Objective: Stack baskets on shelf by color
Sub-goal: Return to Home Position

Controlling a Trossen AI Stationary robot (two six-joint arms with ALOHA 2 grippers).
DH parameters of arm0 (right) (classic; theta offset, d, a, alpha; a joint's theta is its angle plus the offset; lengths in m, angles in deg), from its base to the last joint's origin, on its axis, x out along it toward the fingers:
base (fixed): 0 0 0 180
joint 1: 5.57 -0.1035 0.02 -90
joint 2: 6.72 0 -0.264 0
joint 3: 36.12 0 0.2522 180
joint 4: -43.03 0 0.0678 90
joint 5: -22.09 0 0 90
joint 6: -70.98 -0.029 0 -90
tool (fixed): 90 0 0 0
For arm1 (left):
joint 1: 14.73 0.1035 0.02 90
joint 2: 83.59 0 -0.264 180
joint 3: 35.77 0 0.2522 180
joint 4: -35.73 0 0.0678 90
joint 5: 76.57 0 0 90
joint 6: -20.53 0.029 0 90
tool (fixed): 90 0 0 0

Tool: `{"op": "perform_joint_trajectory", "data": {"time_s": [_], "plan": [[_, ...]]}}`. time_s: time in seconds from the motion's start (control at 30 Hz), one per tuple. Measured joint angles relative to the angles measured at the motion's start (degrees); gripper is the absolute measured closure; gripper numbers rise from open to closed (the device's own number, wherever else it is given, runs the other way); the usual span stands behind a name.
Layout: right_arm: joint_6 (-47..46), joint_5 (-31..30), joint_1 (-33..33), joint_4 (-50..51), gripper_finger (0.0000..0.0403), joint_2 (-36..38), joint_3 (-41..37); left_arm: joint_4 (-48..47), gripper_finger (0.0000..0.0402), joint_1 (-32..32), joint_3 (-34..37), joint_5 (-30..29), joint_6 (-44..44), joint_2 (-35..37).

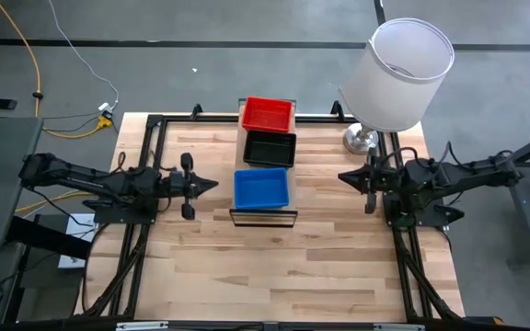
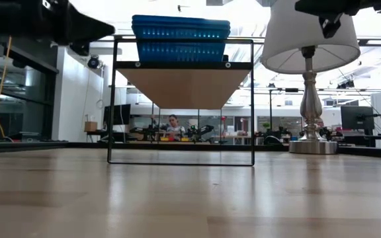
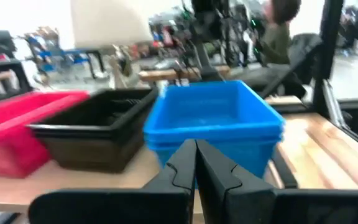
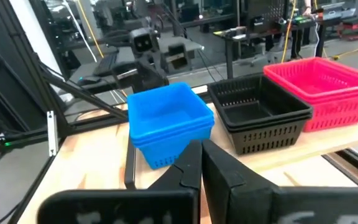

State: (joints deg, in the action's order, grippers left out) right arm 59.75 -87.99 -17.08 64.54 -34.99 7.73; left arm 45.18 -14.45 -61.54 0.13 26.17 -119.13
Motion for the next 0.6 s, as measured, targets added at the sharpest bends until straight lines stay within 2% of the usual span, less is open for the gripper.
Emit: {"op": "perform_joint_trajectory", "data": {"time_s": [0.17,0.33,0.47,0.6], "plan": [[0.79,-1.38,-0.63,0.2,0.0403,0.37,0.0,-2.03,0.0401,3.35,1.16,0.63,1.91,9.52],[0.93,-1.39,-0.63,0.23,0.0403,0.17,0.0,-8.81,0.0401,6.8,1.12,5.71,-0.41,17.64],[0.11,-1.39,-0.62,0.22,0.0403,0.17,0.0,-16.14,0.0401,8.55,1.12,8.42,-3.28,21.36],[0.32,-1.39,-0.63,0.32,0.0403,0.17,0.0,-19.65,0.0401,8.93,1.2,8.67,-5.4,22.81]]}}
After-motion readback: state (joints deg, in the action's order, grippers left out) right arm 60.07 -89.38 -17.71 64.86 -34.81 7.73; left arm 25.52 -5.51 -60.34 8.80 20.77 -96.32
